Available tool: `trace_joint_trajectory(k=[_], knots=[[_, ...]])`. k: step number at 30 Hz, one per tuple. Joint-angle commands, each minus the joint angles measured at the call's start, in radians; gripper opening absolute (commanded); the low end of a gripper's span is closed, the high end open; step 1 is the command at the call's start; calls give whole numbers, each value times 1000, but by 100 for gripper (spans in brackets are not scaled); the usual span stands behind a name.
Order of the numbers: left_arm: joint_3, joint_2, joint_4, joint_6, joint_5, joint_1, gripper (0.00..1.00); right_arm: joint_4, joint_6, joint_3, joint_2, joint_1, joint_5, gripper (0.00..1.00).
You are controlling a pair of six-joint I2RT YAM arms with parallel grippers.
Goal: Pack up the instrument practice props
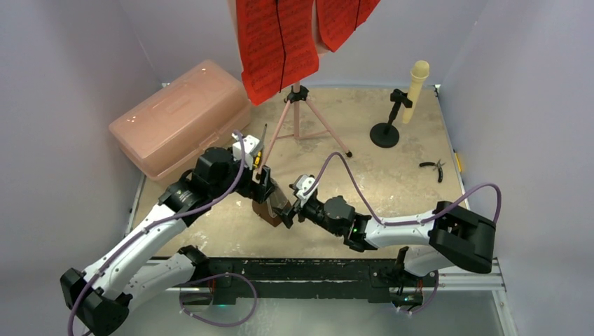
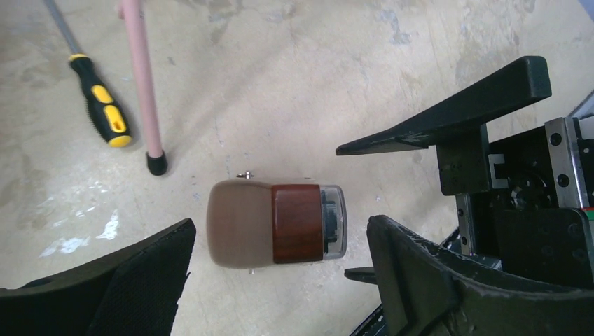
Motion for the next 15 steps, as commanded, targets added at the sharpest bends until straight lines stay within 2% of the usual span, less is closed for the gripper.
trace_joint_trajectory(k=[1, 3, 7, 10, 15], knots=[[8, -103, 8, -39, -130, 4, 95, 62, -7, -7, -35, 5, 4, 89], [6, -152, 7, -47, -201, 12, 99, 78, -9, -12, -41, 5, -6, 91], [-10, -249, 14, -59, -307, 41, 99, 96, -16, 5, -32, 5, -11, 93], [-22, -294, 20, -69, -336, 80, 99, 96, -21, 34, -6, 4, -23, 97], [-38, -346, 27, -81, -334, 174, 99, 133, -42, 83, 50, 6, -27, 98]])
